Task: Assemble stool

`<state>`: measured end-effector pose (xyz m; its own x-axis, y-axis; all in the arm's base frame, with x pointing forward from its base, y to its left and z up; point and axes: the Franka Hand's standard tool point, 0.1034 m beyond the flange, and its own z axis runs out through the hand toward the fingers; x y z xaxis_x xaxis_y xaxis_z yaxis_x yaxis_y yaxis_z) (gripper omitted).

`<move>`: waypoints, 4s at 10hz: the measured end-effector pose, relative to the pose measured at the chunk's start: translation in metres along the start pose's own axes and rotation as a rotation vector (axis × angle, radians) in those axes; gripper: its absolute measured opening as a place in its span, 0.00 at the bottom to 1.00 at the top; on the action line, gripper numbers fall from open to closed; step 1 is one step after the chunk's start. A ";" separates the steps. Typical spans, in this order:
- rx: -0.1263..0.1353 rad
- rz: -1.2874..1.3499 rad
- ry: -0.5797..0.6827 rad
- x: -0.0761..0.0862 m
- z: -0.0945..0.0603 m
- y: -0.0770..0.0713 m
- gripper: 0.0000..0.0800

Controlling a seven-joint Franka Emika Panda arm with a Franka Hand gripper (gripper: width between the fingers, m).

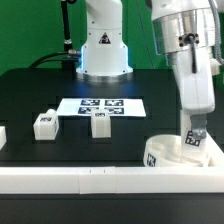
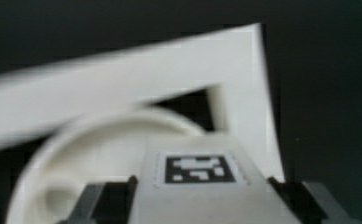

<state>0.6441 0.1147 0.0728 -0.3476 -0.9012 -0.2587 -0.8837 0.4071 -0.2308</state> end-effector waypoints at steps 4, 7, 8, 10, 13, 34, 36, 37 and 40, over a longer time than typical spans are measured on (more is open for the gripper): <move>-0.010 0.197 -0.013 -0.001 0.001 0.004 0.43; -0.010 0.190 -0.013 -0.002 0.001 0.004 0.73; -0.010 0.187 -0.014 -0.002 0.001 0.004 0.79; -0.022 0.039 -0.039 -0.006 -0.017 0.000 0.81; -0.037 -0.283 -0.085 -0.005 -0.048 -0.019 0.81; -0.239 -2.440 -0.093 -0.005 -0.037 -0.007 0.81; -0.367 -2.443 -0.172 0.019 -0.028 0.002 0.81; -0.378 -2.443 -0.172 0.023 -0.021 0.003 0.81; -0.334 -2.453 -0.125 0.016 -0.011 0.008 0.81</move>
Offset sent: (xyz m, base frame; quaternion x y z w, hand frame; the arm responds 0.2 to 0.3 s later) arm 0.0000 0.0000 0.0000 0.0000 0.0000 0.1296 0.9916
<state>0.6279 0.1016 0.0771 0.8748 0.4778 0.0808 0.4783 -0.8781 0.0141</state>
